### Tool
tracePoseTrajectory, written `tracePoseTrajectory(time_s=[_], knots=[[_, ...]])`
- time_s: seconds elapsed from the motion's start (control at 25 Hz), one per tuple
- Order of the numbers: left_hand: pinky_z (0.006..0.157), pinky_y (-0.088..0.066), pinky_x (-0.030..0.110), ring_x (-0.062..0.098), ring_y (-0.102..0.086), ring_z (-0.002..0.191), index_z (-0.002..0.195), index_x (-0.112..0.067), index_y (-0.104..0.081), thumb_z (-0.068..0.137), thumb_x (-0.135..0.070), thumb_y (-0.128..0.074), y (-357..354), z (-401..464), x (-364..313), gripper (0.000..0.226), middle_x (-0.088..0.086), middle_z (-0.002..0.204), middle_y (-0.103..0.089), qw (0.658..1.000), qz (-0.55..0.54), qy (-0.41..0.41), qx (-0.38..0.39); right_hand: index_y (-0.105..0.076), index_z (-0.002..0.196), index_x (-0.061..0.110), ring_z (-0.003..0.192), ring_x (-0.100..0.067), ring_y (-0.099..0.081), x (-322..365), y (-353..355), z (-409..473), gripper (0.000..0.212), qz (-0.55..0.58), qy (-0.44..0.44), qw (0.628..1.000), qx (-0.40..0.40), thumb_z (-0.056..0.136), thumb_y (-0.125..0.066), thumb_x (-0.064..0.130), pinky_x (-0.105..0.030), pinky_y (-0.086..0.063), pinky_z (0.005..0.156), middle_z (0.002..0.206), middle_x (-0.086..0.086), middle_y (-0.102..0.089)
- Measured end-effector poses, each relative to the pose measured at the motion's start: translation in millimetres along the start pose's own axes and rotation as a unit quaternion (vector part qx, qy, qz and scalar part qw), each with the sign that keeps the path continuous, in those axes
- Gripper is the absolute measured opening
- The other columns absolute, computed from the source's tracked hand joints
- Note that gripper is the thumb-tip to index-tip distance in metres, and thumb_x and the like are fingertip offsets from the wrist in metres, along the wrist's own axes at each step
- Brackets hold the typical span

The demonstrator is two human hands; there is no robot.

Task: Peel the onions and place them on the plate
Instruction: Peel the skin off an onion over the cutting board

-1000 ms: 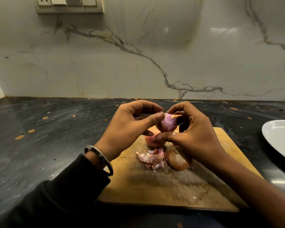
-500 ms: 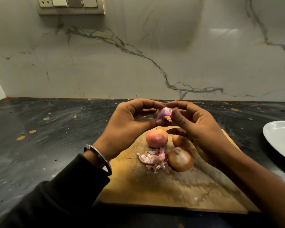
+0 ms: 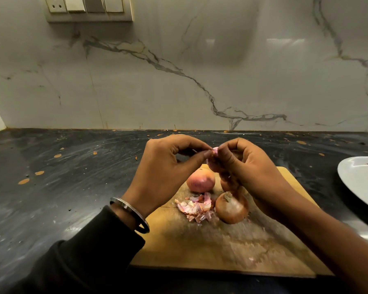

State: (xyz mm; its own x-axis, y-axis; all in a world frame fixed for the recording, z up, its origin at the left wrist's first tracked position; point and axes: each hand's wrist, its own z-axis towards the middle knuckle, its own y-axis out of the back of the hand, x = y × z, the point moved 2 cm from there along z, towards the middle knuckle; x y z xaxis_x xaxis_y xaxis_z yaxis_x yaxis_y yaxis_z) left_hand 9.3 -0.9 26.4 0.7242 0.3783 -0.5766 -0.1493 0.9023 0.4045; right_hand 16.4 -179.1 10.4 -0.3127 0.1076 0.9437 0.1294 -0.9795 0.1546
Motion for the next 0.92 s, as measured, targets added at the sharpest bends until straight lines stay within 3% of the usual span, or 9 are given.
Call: tracePoseTrajectory(time_s=[0.16, 0.32, 0.44, 0.56, 0.76, 0.92], knots=[[0.075, -0.055, 0.014, -0.003, -0.068, 0.086, 0.106, -0.019, -0.075, 0.091, -0.018, -0.07, -2.3, -2.6, -4.4, 0.016, -0.016, 0.092, -0.072, 0.995, 0.091, -0.044, -0.025, -0.067, 0.109, 0.023, 0.057, -0.01, -0.056, 3.6, 0.3, -3.2, 0.046, -0.013, 0.046, 0.999, 0.002, 0.075, -0.068, 0.053, -0.022, -0.046, 0.051, 0.077, 0.003, -0.065], [0.071, -0.057, 0.032, 0.005, -0.069, 0.08, 0.107, -0.018, -0.075, 0.094, -0.023, -0.06, -6.6, -5.1, -7.6, 0.021, -0.008, 0.09, -0.075, 0.988, 0.147, -0.055, -0.012, -0.066, 0.107, 0.024, 0.063, -0.002, -0.056, 3.9, -1.8, -2.1, 0.044, -0.067, 0.056, 0.996, 0.013, 0.076, -0.064, 0.055, -0.021, -0.047, 0.057, 0.081, 0.008, -0.064], [0.067, -0.055, 0.033, 0.007, -0.067, 0.073, 0.104, -0.015, -0.074, 0.095, -0.021, -0.06, -8.0, -5.9, -9.3, 0.018, -0.005, 0.085, -0.074, 0.982, 0.174, -0.064, -0.035, -0.059, 0.11, 0.023, 0.073, -0.006, -0.055, 1.9, -8.1, -2.3, 0.047, -0.145, 0.082, 0.986, 0.01, 0.078, -0.056, 0.057, -0.024, -0.045, 0.065, 0.091, 0.003, -0.06], [0.07, -0.054, 0.027, 0.004, -0.066, 0.076, 0.103, -0.013, -0.075, 0.094, -0.017, -0.062, -6.8, -5.7, -10.7, 0.015, -0.004, 0.087, -0.074, 0.979, 0.173, -0.069, -0.08, -0.05, 0.117, 0.025, 0.088, -0.007, -0.054, -0.1, -15.8, -4.2, 0.047, -0.186, 0.118, 0.975, 0.002, 0.084, -0.047, 0.057, -0.017, -0.044, 0.072, 0.109, -0.004, -0.055], [0.073, -0.054, 0.014, -0.002, -0.068, 0.083, 0.104, -0.014, -0.075, 0.094, -0.013, -0.063, -7.9, -5.3, -8.4, 0.015, -0.014, 0.087, -0.07, 0.987, 0.089, -0.03, -0.13, -0.037, 0.123, 0.026, 0.096, 0.011, -0.046, 2.1, -24.0, -7.2, 0.037, -0.218, 0.179, 0.959, -0.014, 0.093, -0.044, 0.047, -0.001, -0.039, 0.077, 0.118, -0.003, -0.04], [0.069, -0.058, 0.019, 0.003, -0.072, 0.082, 0.102, -0.02, -0.073, 0.092, -0.007, -0.064, -10.9, -4.7, -1.9, 0.018, -0.012, 0.088, -0.074, 0.992, -0.066, 0.042, -0.103, -0.038, 0.123, 0.025, 0.095, 0.013, -0.048, 4.3, -17.0, -6.4, 0.038, -0.188, 0.186, 0.964, -0.015, 0.09, -0.048, 0.041, -0.003, -0.04, 0.08, 0.118, -0.004, -0.042]])
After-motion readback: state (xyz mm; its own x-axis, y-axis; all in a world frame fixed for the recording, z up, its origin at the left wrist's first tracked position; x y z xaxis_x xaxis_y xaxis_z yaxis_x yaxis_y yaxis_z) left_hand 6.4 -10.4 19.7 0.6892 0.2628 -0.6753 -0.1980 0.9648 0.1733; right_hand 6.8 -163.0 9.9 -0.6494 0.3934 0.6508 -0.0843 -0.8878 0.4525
